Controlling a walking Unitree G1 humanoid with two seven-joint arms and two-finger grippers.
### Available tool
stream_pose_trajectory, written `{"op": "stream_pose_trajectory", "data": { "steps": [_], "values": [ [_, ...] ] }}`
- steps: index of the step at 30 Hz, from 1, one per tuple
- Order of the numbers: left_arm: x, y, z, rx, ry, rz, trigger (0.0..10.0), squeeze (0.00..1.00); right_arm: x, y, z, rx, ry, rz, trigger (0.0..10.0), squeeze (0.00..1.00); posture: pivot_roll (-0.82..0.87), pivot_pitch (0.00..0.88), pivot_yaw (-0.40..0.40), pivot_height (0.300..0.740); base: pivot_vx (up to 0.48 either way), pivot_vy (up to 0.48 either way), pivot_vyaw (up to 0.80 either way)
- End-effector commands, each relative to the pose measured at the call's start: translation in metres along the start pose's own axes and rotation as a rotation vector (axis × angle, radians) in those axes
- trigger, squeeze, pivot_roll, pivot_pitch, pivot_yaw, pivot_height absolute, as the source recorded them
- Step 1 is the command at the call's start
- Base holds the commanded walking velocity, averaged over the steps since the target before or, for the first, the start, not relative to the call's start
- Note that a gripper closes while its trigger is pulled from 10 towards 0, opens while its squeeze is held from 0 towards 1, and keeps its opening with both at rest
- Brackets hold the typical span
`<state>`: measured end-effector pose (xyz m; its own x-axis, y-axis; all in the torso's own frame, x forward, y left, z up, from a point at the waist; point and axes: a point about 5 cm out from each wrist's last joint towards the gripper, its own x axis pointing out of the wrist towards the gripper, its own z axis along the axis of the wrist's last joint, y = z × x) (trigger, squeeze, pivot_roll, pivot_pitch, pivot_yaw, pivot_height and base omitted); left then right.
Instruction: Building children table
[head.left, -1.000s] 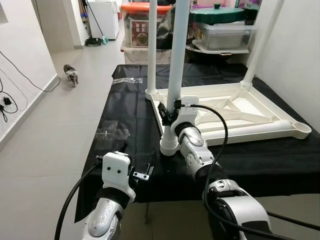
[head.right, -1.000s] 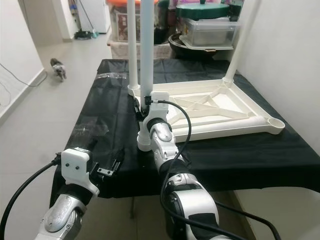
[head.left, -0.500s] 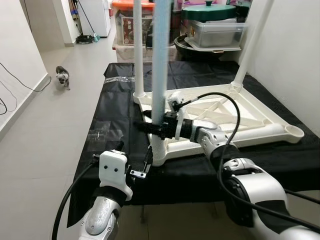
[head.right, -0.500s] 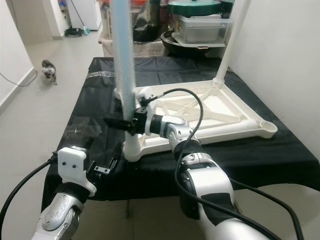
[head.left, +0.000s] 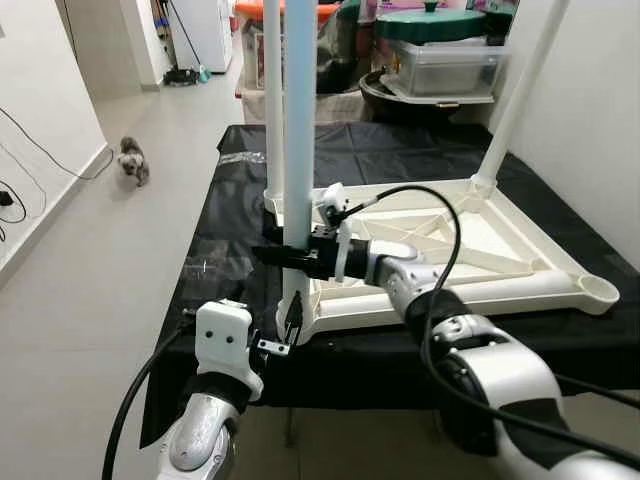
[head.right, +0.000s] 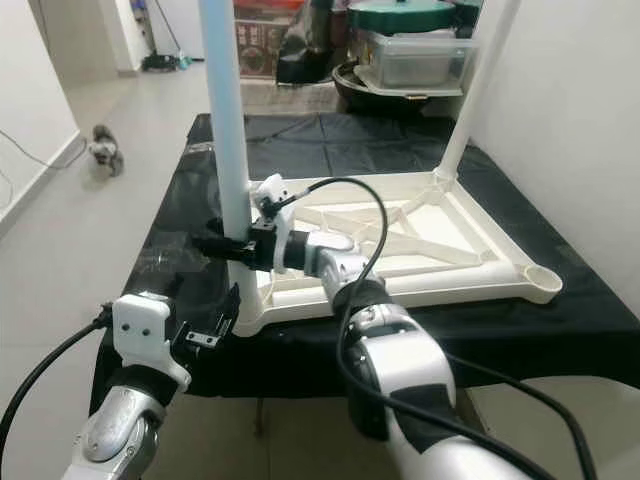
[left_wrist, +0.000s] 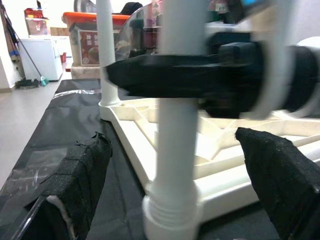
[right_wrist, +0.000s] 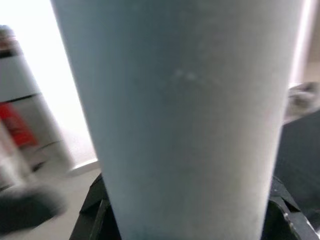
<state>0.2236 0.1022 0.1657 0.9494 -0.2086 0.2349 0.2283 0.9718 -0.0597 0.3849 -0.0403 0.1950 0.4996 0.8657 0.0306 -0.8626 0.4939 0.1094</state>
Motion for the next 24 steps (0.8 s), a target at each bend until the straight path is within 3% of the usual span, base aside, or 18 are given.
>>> {"op": "stream_pose_trajectory", "data": {
  "steps": [1, 3, 4, 6, 7, 8, 9, 11, 12, 16, 19, 20, 21, 23, 24],
  "values": [
    [-0.001, 0.000, -0.001, 0.010, 0.005, 0.002, 10.0, 0.00, -0.016, -0.029, -0.007, 0.068, -0.044, -0.479, 0.0, 0.00, 0.03, 0.000, -0.054, 0.740, 0.000, 0.000, 0.00],
    [-0.001, 0.000, -0.001, 0.010, 0.005, 0.002, 10.0, 0.00, -0.016, -0.029, -0.007, 0.068, -0.044, -0.479, 0.0, 0.00, 0.03, 0.000, -0.054, 0.740, 0.000, 0.000, 0.00],
    [-0.001, 0.000, -0.001, 0.010, 0.006, 0.002, 10.0, 0.00, -0.027, -0.040, -0.009, 0.068, -0.041, -0.691, 0.0, 0.00, 0.02, 0.000, -0.052, 0.740, 0.000, 0.000, 0.00],
    [-0.001, 0.000, -0.001, 0.010, 0.006, 0.002, 10.0, 0.00, -0.027, -0.040, -0.009, 0.068, -0.041, -0.691, 0.0, 0.00, 0.02, 0.000, -0.052, 0.740, 0.000, 0.000, 0.00],
    [-0.001, 0.000, -0.002, 0.010, 0.009, 0.001, 10.0, 0.00, -0.043, -0.051, -0.013, 0.063, -0.040, -0.906, 0.0, 0.00, 0.02, 0.000, -0.052, 0.740, 0.000, 0.000, 0.00],
    [-0.001, 0.000, -0.002, 0.010, 0.009, 0.001, 10.0, 0.00, -0.043, -0.051, -0.013, 0.063, -0.040, -0.906, 0.0, 0.00, 0.02, 0.000, -0.052, 0.740, 0.000, 0.000, 0.00],
    [-0.001, 0.000, -0.002, 0.009, 0.010, -0.001, 10.0, 0.00, -0.055, -0.056, -0.020, 0.111, -0.055, -1.067, 0.0, 0.00, 0.02, 0.000, -0.054, 0.740, 0.000, 0.000, 0.00],
    [-0.001, 0.000, -0.002, 0.009, 0.010, -0.001, 10.0, 0.00, -0.055, -0.056, -0.020, 0.111, -0.055, -1.067, 0.0, 0.00, 0.02, 0.000, -0.054, 0.740, 0.000, 0.000, 0.00],
    [-0.001, 0.000, -0.002, 0.008, 0.011, -0.002, 10.0, 0.00, -0.060, -0.056, -0.026, 0.153, -0.072, -1.164, 0.0, 0.00, 0.02, 0.000, -0.054, 0.740, 0.000, 0.000, 0.00],
    [-0.002, -0.001, -0.003, 0.007, 0.013, -0.004, 10.0, 0.00, -0.059, -0.047, -0.033, 0.185, -0.102, -1.262, 0.0, 0.00, 0.01, 0.000, -0.049, 0.740, 0.000, 0.000, 0.00],
    [-0.002, -0.001, -0.002, 0.006, 0.014, -0.005, 10.0, 0.00, -0.047, -0.036, -0.038, 0.182, -0.094, -1.225, 0.0, 0.00, 0.01, 0.000, -0.048, 0.740, 0.000, 0.000, 0.00],
    [-0.002, -0.002, -0.002, 0.006, 0.013, -0.006, 10.0, 0.00, -0.036, -0.029, -0.038, 0.185, -0.097, -1.133, 10.0, 0.00, 0.01, 0.000, -0.055, 0.740, 0.000, 0.000, 0.00],
    [-0.001, -0.003, -0.002, 0.007, 0.013, -0.007, 10.0, 0.00, -0.025, -0.023, -0.037, 0.179, -0.106, -1.015, 10.0, 0.00, 0.01, 0.000, -0.055, 0.740, 0.000, 0.000, 0.00],
    [-0.001, -0.003, -0.002, 0.008, 0.012, -0.007, 10.0, 0.00, -0.014, -0.015, -0.035, 0.165, -0.116, -0.918, 10.0, 0.00, 0.01, 0.000, -0.055, 0.740, 0.000, 0.000, 0.00],
    [-0.001, -0.003, -0.002, 0.007, 0.012, -0.007, 10.0, 0.00, -0.010, -0.013, -0.032, 0.153, -0.127, -0.866, 10.0, 1.00, -0.03, 0.000, -0.049, 0.740, 0.000, 0.000, 0.00]
  ]
}}
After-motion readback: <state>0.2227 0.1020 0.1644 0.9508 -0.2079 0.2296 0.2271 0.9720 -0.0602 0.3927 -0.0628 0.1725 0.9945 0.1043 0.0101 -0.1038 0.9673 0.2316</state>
